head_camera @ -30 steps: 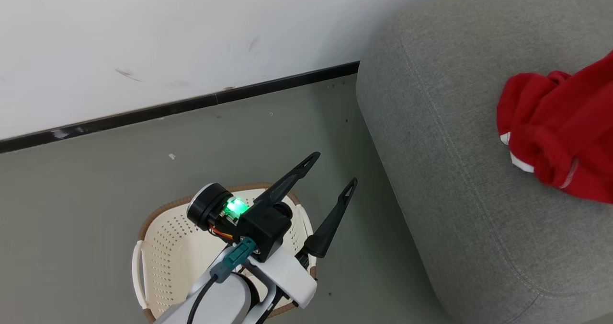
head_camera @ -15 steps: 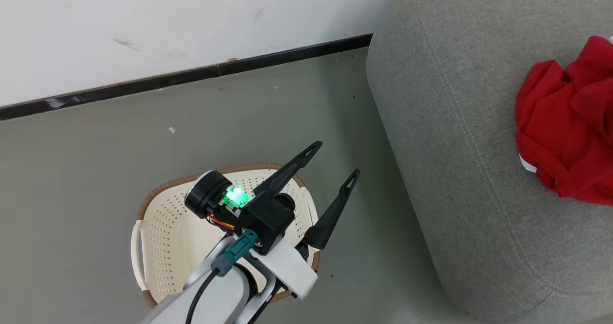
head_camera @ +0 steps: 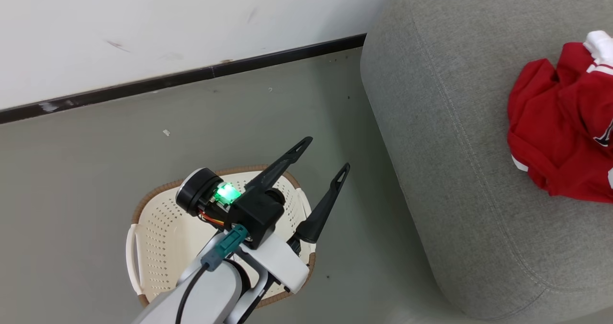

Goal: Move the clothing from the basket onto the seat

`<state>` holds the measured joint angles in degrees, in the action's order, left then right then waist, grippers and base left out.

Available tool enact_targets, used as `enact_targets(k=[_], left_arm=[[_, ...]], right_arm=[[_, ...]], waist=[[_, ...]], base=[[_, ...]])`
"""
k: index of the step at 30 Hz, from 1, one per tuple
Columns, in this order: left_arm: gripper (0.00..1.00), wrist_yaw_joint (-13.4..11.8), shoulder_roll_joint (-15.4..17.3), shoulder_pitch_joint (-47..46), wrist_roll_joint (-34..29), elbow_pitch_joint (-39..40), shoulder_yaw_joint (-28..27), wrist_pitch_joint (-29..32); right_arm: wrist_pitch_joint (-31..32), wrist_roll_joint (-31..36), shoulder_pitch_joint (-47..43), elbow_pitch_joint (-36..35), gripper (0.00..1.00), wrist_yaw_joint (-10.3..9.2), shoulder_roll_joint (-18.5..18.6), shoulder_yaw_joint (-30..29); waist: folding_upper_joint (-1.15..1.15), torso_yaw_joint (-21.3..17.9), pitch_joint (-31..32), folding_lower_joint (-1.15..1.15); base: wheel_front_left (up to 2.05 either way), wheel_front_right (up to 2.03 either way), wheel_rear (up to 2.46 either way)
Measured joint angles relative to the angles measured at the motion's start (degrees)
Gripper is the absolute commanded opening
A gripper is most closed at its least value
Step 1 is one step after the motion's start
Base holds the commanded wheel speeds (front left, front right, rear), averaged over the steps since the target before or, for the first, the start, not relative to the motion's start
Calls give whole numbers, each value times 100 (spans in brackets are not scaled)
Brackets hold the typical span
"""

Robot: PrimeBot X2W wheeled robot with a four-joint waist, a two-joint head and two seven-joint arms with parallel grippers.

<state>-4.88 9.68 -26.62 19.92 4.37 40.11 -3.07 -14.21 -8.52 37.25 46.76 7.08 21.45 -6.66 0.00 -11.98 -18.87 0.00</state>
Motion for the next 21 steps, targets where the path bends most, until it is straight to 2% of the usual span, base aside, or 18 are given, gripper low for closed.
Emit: enact_targets(k=[3,12,21], left_arm=[[100,-1,-19,3,105,-35,-74,-36],[100,-163,-56,192,420,-189,-505,-264],[100,-517,52,482,536,-392,-1120,-623]], right_arm=[[0,2,-148,-75,100,0,-5,8],[-22,30,-336,-1174,100,0,-29,-21],[-25,98,-749,-2019,100,0,-235,229]], waist=[[0,-42,42,0],[0,-167,219,0],[0,-177,491,0]], base=[[0,0,0],[0,0,0],[0,0,0]])
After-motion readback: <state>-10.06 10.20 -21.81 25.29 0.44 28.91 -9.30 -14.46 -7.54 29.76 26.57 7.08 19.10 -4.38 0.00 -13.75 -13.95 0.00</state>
